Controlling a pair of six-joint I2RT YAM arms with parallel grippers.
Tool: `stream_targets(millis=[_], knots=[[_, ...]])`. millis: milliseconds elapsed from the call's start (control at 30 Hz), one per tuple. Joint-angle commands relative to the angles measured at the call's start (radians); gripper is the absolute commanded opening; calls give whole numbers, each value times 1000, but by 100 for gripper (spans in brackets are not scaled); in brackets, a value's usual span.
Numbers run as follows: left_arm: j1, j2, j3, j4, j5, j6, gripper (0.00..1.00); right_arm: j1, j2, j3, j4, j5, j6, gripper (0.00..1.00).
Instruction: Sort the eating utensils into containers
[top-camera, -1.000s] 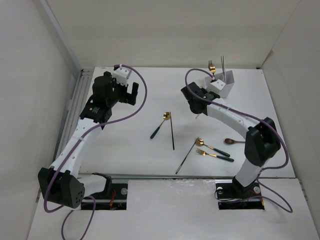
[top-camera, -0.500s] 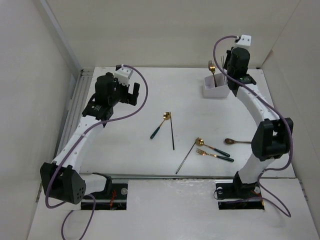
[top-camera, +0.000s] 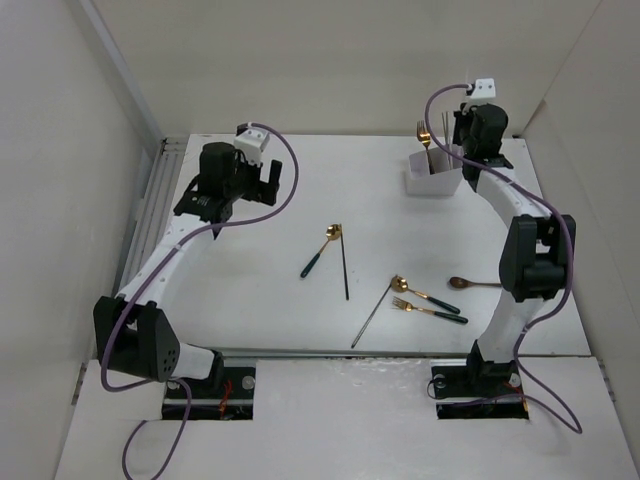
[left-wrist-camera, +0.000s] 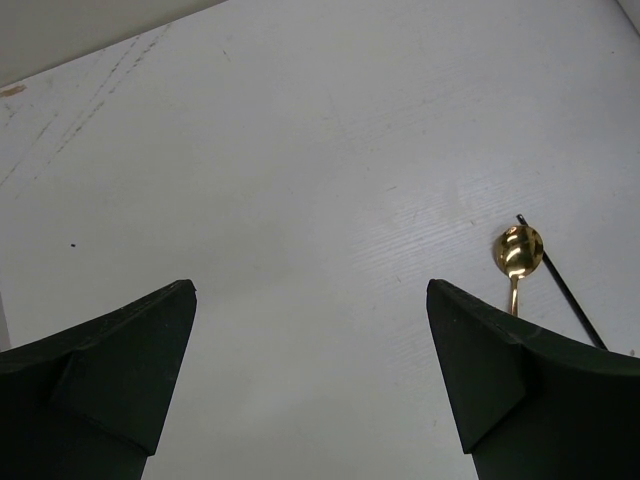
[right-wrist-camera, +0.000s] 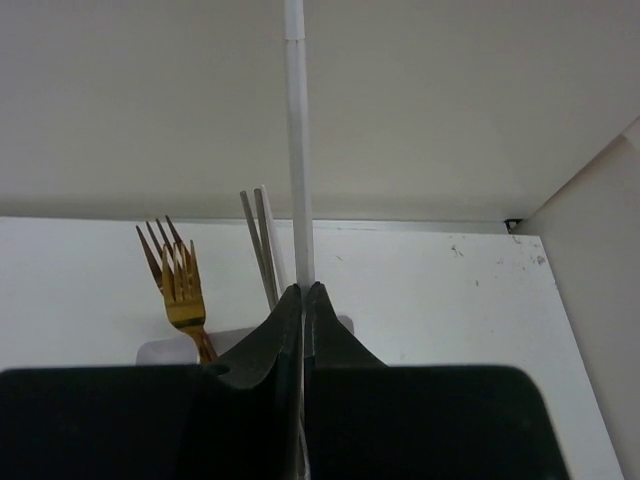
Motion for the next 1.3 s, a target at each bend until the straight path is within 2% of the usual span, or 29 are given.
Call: stream_targets(millis=[0, 100, 167, 200, 267, 300, 400, 533, 600, 667, 700, 733, 767, 800, 833, 900, 933, 967, 1000, 1033, 1067, 1133, 1167, 1200, 1267], knots=[[3, 8, 54, 29, 9, -13, 100, -14, 31, -17, 110, -39, -9, 0], [3, 8, 64, 29, 9, -13, 100, -14, 43, -28, 110, -52, -9, 0], [3, 8, 64, 29, 9, -13, 100, -33, 52, -41, 110, -74, 17, 7], [3, 8, 64, 29, 0, -13, 100, -33, 52, -52, 110, -83, 30, 19], [3, 8, 64, 29, 0, -13, 100, -43, 42, -61, 110, -103, 42, 30], [3, 8, 64, 29, 0, -13, 100, -43, 42, -70, 110, -123, 42, 40], [3, -12, 42, 38, 0, -13, 100, -43, -12, -81, 110, -166, 51, 46], [3, -43, 22, 49, 0, -23, 100, 23, -116, -100, 91, -15, 7, 62], [3, -57, -4, 72, 9, -23, 100, 52, -194, -100, 39, 61, 7, 65], [3, -90, -33, 95, 9, -50, 100, 167, -291, -109, -49, 256, 7, 68], [3, -101, -45, 107, 9, -50, 100, 167, -325, -118, -50, 257, 7, 70], [3, -112, -59, 116, -6, -61, 100, 256, -360, -127, -130, 368, 7, 74], [3, -123, -74, 127, -17, -93, 100, 302, -397, -136, -189, 392, 7, 85], [3, -147, -90, 138, -29, -113, 100, 347, -431, -153, -249, 392, 7, 90], [3, -159, -123, 156, -59, -159, 100, 438, -496, -191, -344, 436, 54, 100], [3, -184, -160, 166, -90, -196, 100, 529, -553, -236, -431, 483, 155, 100], [3, -210, -200, 179, -105, -208, 100, 572, -592, -256, -482, 504, 289, 100], [3, -222, -220, 193, -142, -217, 100, 647, -601, -268, -601, 542, 366, 100], [-12, -234, -240, 193, -165, -217, 100, 680, -601, -281, -674, 555, 452, 100], [-35, -257, -258, 210, -190, -227, 100, 707, -592, -293, -746, 555, 611, 100], [-46, -267, -297, 228, -211, -227, 100, 735, -577, -293, -883, 555, 679, 100], [-75, -288, -329, 242, -273, -239, 100, 821, -535, -293, -1013, 543, 788, 100], [-113, -310, -358, 254, -293, -239, 100, 851, -487, -278, -1083, 543, 903, 100], [-134, -320, -372, 255, -320, -239, 100, 912, -466, -278, -1169, 543, 939, 100], [-183, -339, -397, 255, -320, -239, 100, 976, -440, -278, -1187, 527, 994, 99]])
